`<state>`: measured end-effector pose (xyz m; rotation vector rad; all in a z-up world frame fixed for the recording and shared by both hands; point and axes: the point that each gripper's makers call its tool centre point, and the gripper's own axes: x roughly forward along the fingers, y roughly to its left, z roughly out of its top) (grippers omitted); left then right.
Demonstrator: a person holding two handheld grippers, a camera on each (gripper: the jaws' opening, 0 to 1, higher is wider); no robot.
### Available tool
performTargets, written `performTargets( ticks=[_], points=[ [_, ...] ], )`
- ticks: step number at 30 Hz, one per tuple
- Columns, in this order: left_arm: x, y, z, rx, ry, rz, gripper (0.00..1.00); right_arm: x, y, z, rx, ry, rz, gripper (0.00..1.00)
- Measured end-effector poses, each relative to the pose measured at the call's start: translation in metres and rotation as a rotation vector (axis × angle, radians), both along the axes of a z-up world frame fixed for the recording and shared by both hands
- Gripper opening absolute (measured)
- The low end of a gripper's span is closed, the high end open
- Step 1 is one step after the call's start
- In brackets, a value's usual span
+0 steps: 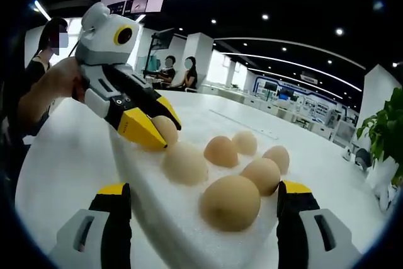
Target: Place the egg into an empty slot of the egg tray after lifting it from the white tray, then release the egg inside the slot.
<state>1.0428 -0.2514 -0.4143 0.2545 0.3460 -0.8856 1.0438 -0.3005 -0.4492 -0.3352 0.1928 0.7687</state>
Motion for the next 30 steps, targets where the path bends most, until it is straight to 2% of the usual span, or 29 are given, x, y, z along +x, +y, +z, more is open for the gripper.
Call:
performTargets(
  ticks=[5,14,30],
  points=[
    [-0.004,0.000,0.006,-0.002,-0.016,0.008,0.26,0.000,0.000,0.000,0.000,0.000,0.000,1.00],
    [-0.001,0.017,0.018,-0.014,-0.039,0.039,0.26,0.000,0.000,0.000,0.001,-0.002,0.001,1.00],
    [0.008,0.054,0.022,-0.024,-0.046,0.120,0.26,0.000,0.000,0.000,0.009,-0.010,0.003,1.00]
  ],
)
